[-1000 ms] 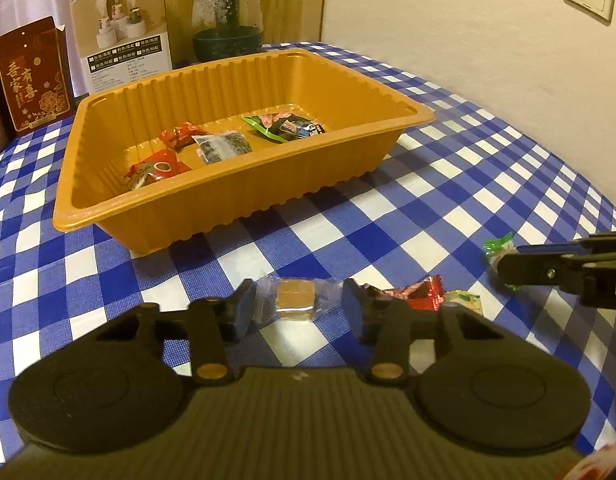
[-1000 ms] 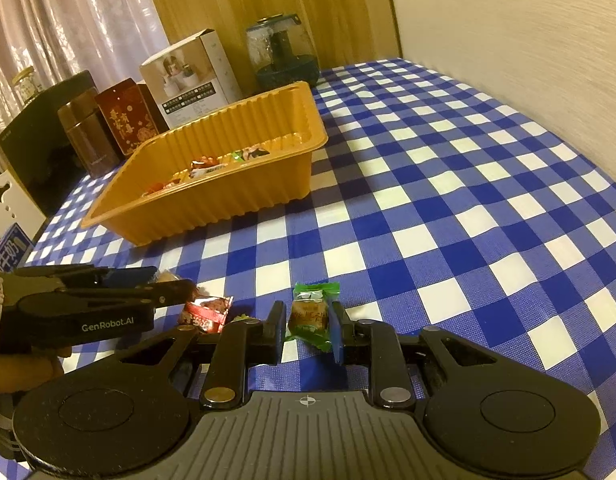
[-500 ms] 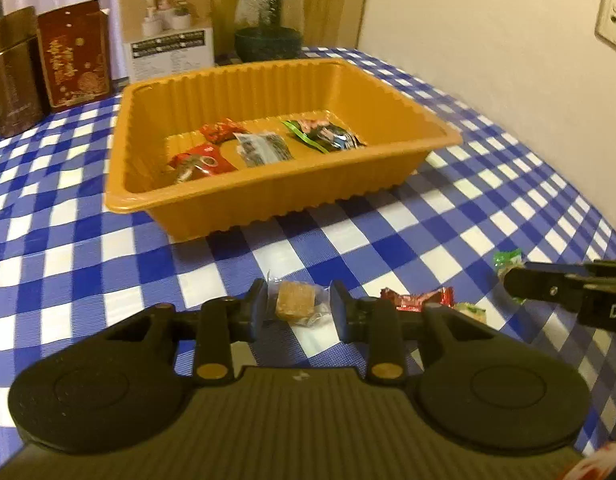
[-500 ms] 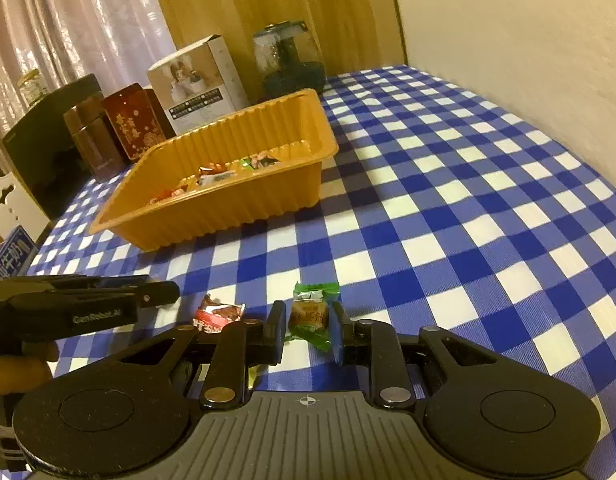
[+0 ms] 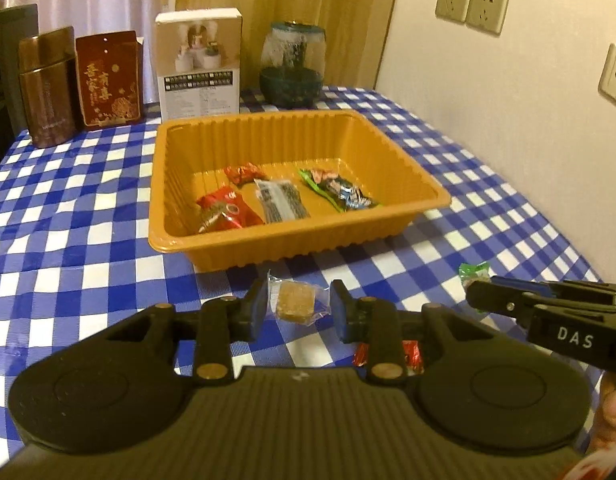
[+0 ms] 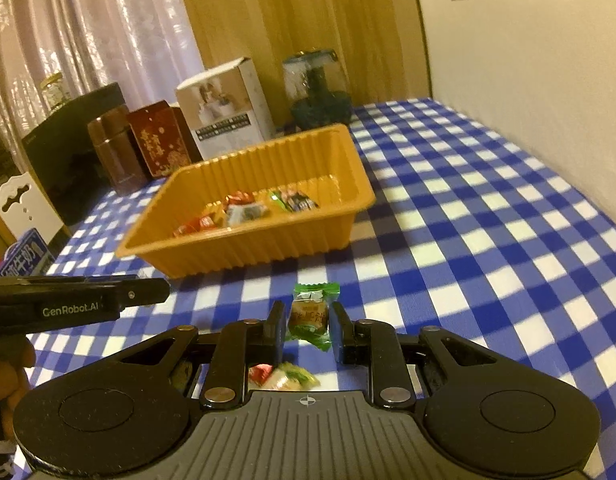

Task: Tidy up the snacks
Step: 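Carry both candies over the tray and open the left tool to drop the brown candy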

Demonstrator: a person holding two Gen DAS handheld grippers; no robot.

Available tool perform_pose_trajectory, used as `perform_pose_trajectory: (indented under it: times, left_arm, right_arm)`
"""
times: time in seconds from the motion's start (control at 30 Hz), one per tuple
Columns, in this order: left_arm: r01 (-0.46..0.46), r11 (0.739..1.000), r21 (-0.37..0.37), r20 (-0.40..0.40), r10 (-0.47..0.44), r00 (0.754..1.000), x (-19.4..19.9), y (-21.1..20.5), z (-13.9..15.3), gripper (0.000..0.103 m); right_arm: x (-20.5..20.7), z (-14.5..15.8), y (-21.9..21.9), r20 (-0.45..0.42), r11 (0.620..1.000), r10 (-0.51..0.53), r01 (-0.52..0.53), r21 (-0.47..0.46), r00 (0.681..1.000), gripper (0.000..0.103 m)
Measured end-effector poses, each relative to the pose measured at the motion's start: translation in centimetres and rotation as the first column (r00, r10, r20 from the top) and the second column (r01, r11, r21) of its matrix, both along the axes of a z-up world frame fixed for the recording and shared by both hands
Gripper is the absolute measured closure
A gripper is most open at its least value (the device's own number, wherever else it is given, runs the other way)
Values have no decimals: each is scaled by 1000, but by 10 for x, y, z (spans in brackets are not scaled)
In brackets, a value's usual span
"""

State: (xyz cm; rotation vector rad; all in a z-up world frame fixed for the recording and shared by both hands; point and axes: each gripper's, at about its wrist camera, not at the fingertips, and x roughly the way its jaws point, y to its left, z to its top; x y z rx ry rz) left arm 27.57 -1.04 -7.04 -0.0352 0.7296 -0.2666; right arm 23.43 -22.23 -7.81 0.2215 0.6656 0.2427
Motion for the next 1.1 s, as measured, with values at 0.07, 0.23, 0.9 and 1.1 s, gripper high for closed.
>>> perform_pose_trajectory:
  times: [0.07, 0.23, 0.9, 1.1]
  left_arm:
    - [-9, 1000, -10, 6, 9, 1000, -1, 2, 5, 73]
    - [-33, 999, -30, 12, 34, 999, -3, 7, 13, 73]
    - [-91, 994, -62, 89, 96, 991, 37, 16, 42, 73]
    - [-103, 993, -65, 82, 108, 991, 56, 21, 40, 73]
  right_arm:
    - [1, 5, 3, 13, 1000, 8, -8, 0, 1000, 80]
    - [8, 20, 9, 47, 1000, 29, -29, 3, 998, 80]
    - [75, 52, 16, 130, 999, 27, -32, 36, 991, 80]
    - [97, 48, 21, 126, 999, 29, -33, 32, 992, 80]
